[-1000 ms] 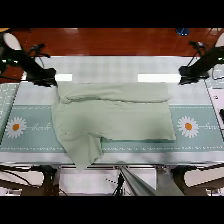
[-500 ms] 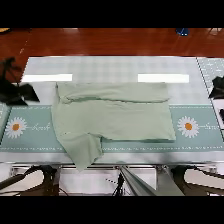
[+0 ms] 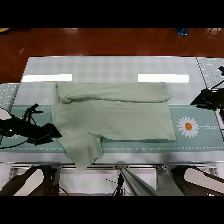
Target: Fold the shirts.
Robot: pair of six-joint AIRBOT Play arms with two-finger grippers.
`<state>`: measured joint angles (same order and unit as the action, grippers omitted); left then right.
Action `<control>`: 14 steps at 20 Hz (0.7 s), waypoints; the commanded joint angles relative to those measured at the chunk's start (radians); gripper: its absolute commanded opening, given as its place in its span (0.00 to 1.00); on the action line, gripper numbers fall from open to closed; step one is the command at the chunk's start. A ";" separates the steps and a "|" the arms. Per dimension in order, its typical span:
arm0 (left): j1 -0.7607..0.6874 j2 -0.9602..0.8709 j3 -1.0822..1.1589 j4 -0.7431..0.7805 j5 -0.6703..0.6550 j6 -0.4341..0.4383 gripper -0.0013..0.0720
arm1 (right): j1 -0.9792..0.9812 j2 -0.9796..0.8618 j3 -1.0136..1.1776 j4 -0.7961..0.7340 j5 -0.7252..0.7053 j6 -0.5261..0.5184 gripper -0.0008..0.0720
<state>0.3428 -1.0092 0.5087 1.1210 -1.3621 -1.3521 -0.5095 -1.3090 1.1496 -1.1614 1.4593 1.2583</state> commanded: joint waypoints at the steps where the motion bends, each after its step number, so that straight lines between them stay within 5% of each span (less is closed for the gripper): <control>1: -0.002 0.001 -0.083 -0.037 0.049 0.016 0.85 | 0.000 0.004 -0.033 0.052 -0.063 -0.034 0.57; 7: -0.127 -0.078 -0.091 -0.056 0.145 -0.027 0.83 | 0.000 0.004 -0.033 0.056 -0.064 -0.029 0.57; 8: -0.160 -0.084 -0.091 -0.071 0.206 -0.053 0.75 | 0.000 0.004 -0.033 0.061 -0.051 -0.029 0.57; 9: -0.189 -0.087 -0.091 -0.089 0.253 -0.066 0.48 | 0.000 0.004 -0.033 0.065 -0.040 -0.025 0.57; 10: -0.214 -0.089 -0.091 -0.103 0.292 -0.081 0.33 | 0.000 0.004 -0.033 0.070 -0.027 -0.022 0.57; 14: -0.237 -0.089 -0.091 -0.092 0.299 -0.080 0.05 | 0.000 0.006 -0.033 0.077 -0.005 -0.021 0.57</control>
<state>0.1322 -1.0931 0.4194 1.0145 -1.1229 -1.4227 -0.5095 -1.3041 1.1168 -1.0927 1.4334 1.2343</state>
